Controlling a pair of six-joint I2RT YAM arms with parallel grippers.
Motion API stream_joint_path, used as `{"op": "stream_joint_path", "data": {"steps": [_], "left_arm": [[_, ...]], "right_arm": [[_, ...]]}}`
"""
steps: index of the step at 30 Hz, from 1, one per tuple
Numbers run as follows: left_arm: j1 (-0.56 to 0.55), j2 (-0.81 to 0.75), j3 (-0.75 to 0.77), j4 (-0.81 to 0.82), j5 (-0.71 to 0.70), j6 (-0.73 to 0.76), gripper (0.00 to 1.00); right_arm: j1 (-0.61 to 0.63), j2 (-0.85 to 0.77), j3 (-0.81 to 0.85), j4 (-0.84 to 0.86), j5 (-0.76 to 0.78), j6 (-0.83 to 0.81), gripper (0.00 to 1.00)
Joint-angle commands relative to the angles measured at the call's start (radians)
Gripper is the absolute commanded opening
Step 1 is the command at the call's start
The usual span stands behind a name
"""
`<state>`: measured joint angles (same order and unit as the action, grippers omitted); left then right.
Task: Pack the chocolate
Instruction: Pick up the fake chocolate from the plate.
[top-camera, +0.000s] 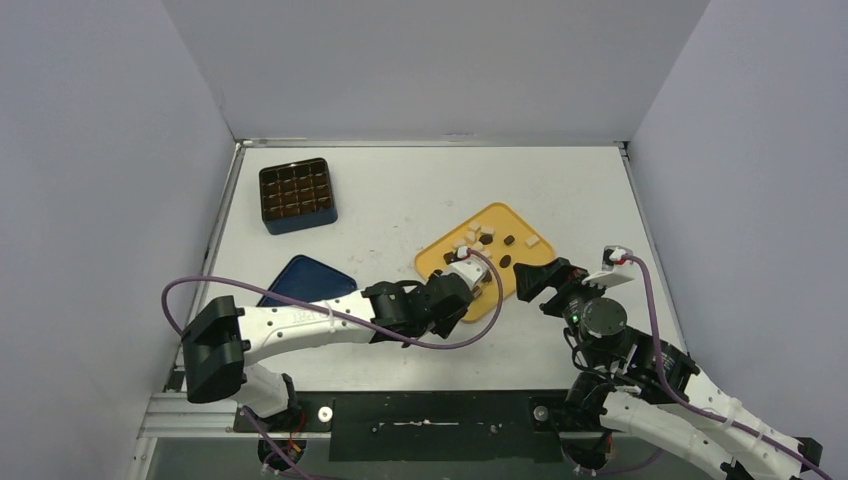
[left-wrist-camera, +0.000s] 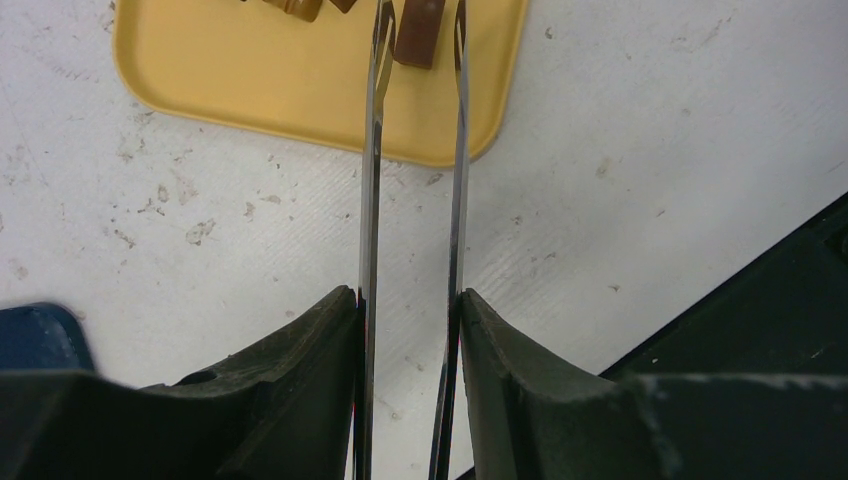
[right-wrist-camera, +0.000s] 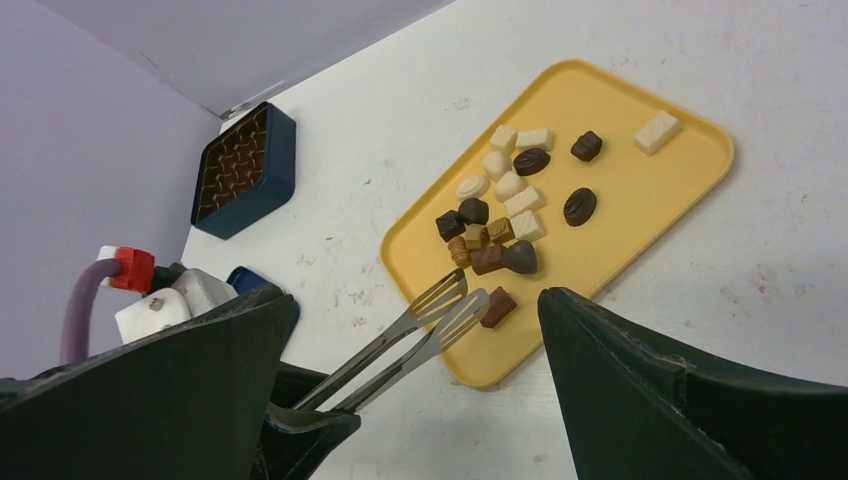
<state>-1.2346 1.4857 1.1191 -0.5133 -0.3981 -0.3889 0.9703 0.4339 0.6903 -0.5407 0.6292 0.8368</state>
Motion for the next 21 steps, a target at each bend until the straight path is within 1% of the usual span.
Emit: {"op": "stream_joint_path", "data": {"steps": [1,21], "left_arm": [[-0.002,0.032,0.015,0.062,-0.002,-0.007,0.38],[0.0,0.121,0.002,0.091,-0.008,-0.004,0.38]], "right_arm": [[0.007,-0.015,0.017,0.007,0.024,0.005,1.0],[0.006,-0.018,0.015,0.004,0.02,0.008,1.0]]}}
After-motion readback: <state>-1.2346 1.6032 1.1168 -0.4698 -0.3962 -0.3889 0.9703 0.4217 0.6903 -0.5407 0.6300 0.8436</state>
